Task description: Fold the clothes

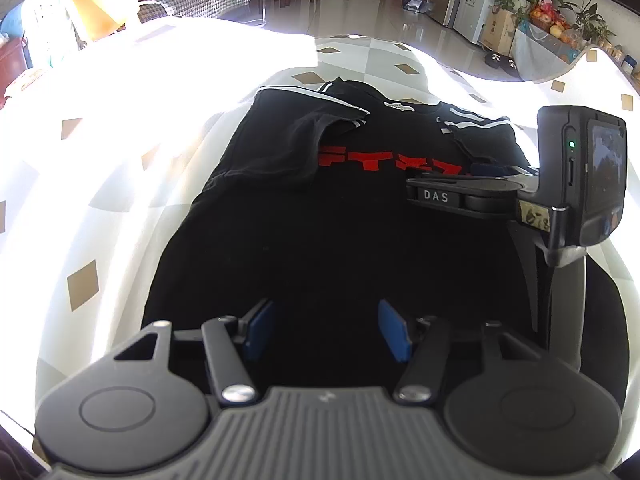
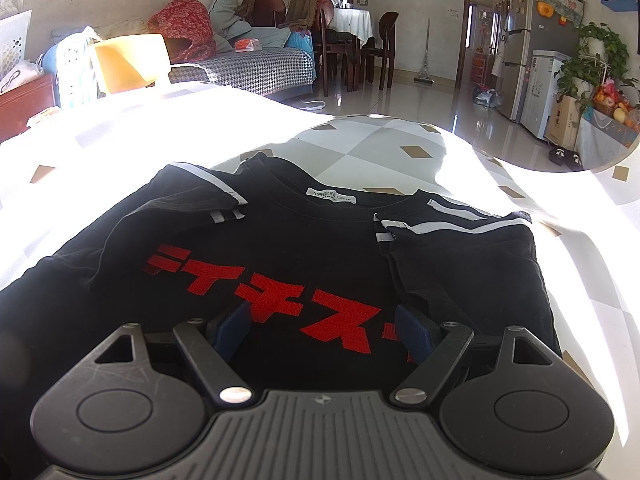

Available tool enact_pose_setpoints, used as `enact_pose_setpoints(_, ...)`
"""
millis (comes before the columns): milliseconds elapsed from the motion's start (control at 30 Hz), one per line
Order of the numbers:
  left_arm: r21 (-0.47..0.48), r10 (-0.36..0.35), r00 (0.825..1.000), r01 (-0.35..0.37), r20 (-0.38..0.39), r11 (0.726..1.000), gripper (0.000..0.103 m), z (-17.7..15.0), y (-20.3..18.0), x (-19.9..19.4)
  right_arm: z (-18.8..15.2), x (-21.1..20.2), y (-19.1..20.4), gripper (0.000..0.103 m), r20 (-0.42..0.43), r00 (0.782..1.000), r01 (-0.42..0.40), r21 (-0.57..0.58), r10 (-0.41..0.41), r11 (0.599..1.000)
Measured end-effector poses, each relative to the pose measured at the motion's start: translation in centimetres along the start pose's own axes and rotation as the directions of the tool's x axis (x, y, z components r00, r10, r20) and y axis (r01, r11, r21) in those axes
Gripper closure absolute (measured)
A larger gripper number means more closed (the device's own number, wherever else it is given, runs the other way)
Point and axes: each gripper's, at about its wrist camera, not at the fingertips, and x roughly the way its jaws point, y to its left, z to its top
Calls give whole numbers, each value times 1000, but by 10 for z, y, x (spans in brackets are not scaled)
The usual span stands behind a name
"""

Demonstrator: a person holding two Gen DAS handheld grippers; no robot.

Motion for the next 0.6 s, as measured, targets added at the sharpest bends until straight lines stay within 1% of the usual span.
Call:
enact_pose_setpoints(367, -11, 5, 1000, -5, 4, 1000, 48, 4, 1, 3, 0, 0, 0, 25, 0, 1000, 0, 0, 0, 1000)
enact_pose_setpoints(600, -9, 28, 1000, -28, 10, 1000, 47, 7, 2, 6, 0, 0, 0, 25, 0, 1000, 0, 0, 0, 1000)
